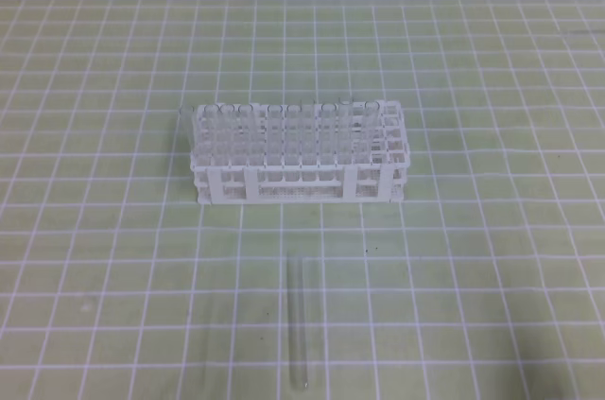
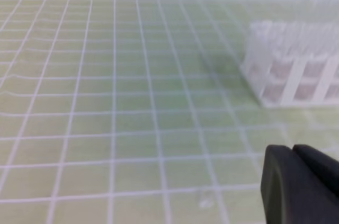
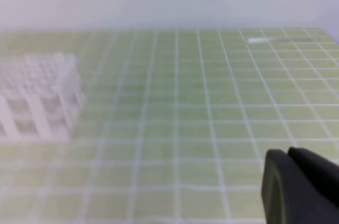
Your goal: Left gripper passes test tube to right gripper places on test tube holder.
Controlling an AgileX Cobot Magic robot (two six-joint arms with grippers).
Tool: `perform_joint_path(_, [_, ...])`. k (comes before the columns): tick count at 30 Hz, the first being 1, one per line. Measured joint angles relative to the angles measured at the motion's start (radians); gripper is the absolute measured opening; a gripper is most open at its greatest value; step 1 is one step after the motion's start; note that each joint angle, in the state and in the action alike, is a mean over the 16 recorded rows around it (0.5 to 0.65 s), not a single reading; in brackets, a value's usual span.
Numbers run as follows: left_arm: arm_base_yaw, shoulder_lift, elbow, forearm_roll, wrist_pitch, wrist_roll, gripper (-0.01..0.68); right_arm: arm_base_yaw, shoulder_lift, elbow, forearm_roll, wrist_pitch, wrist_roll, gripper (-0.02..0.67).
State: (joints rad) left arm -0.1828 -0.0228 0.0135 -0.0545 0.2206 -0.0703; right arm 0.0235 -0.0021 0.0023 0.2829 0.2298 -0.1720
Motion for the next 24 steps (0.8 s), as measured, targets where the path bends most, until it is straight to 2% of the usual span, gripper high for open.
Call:
perform_joint_path(14, [0.000,0.000,0.000,-0.253,-0.162,-0.087,0.000,0.001,0.000,0.000,0.341,-0.131,-0.001,-0.002])
perform_joint_path(24, [0.000,0.003,0.001,-0.245,-0.141,-0.045,0.000,0.001,0.000,0.000,0.368,-0.151,-0.002,-0.002])
